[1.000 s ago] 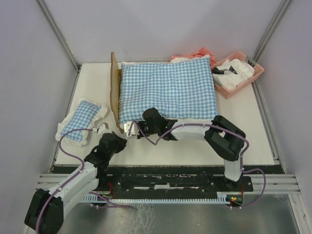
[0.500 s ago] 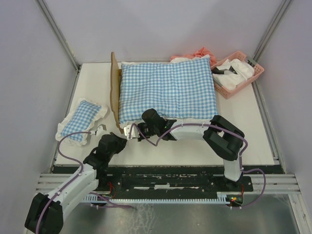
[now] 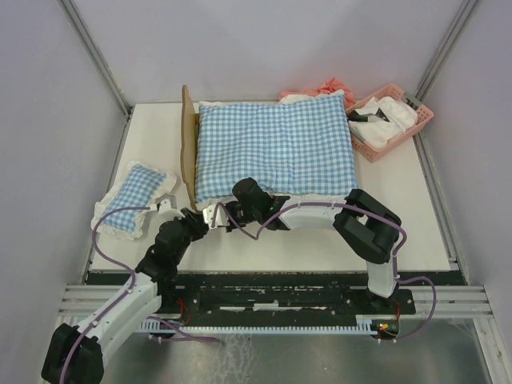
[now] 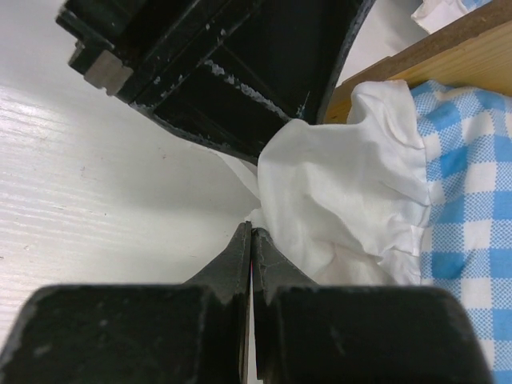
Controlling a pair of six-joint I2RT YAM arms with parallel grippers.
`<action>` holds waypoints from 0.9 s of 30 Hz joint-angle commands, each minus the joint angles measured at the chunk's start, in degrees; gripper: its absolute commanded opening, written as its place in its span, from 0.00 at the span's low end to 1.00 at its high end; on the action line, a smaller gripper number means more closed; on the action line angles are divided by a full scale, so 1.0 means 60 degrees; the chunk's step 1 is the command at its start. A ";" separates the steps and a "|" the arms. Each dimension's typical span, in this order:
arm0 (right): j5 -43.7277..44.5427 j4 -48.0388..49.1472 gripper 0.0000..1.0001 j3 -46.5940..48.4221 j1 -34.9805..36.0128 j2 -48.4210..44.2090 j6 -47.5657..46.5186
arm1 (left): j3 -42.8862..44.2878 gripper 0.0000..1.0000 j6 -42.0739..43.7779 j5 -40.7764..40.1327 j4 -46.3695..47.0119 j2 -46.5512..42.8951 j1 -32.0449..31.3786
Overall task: Set up the pet bed
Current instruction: Tie the ropes to the bed frame.
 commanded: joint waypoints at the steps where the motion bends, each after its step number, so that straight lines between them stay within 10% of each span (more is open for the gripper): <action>1: -0.0197 0.0056 0.02 0.0462 -0.0013 0.0026 0.0023 | -0.0107 0.33 0.1136 0.0195 0.2097 0.0656 -0.0022; 22: -0.0153 -0.0093 0.02 0.0594 -0.0013 0.0026 -0.0072 | 0.0408 0.33 0.1684 0.0164 0.3618 0.2806 -0.0024; 27: -0.0153 -0.0099 0.02 0.0647 -0.0023 0.0070 -0.0046 | 0.0562 0.17 0.1663 0.0416 0.3867 0.3343 -0.0027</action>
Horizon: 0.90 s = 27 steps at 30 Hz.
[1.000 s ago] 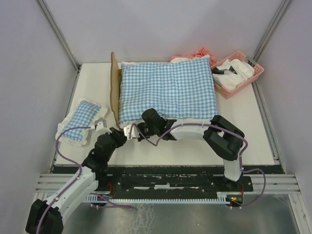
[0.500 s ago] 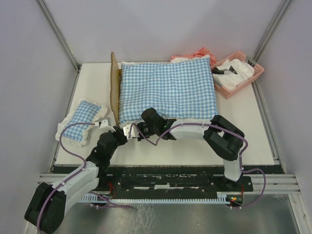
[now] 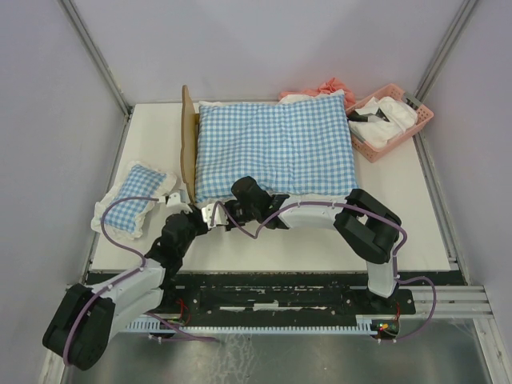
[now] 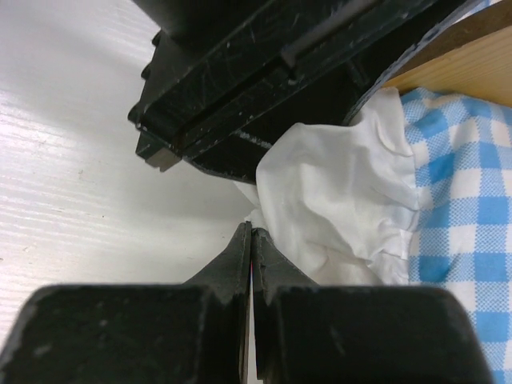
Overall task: Set up the pet bed
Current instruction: Tie the ropes to the bed frame.
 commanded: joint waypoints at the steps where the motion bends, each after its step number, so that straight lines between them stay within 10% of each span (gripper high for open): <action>1: -0.0146 0.0140 0.02 0.0456 -0.0018 0.0077 -0.0052 | 0.0507 0.12 0.0416 0.0322 0.0770 0.0386 -0.0020; 27: 0.0621 -0.1319 0.02 0.1988 -0.0022 0.0657 -0.1037 | 0.0181 0.03 -0.0137 -0.0395 -0.1625 -0.2013 -0.0019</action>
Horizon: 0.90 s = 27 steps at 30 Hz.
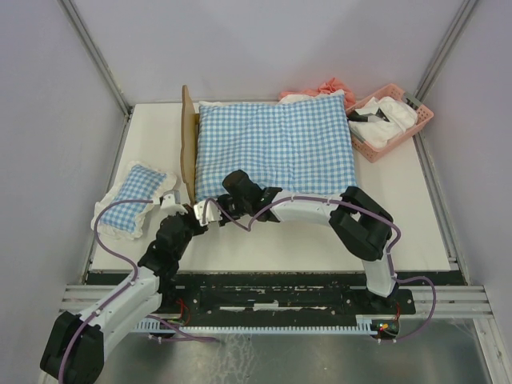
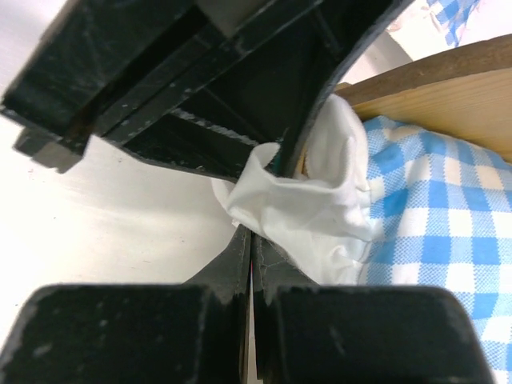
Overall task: Set up the pet bed
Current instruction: Tie the ropes to the bed frame.
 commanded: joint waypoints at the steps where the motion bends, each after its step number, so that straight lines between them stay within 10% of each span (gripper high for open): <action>1: 0.0318 -0.0102 0.02 0.0651 -0.0023 0.0152 -0.0143 | 0.0035 0.03 -0.0173 -0.0200 -0.0004 -0.0098 -0.0014; 27: 0.0636 0.0082 0.02 0.1450 0.0000 0.0908 0.0570 | -0.0224 0.03 -0.0553 0.0575 0.0025 -0.0760 -0.0027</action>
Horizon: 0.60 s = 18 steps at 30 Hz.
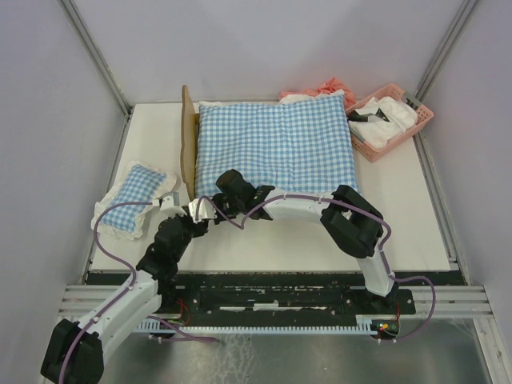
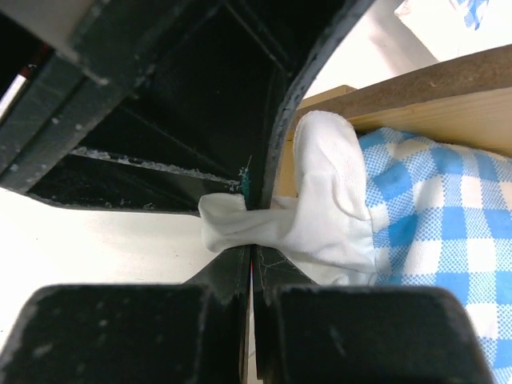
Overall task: Set up the pet bed
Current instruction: Tie the ropes to the bed frame.
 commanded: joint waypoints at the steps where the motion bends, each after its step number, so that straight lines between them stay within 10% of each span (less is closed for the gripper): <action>1: 0.0197 0.0660 0.02 0.0503 -0.0029 0.0208 0.0274 | -0.0090 0.03 -0.0325 0.0232 0.0365 -0.0190 -0.0027; 18: 0.0501 0.2373 0.02 -0.0017 -0.0025 0.0215 0.0856 | -0.0193 0.03 -0.0405 0.0493 0.0139 -0.0497 -0.0019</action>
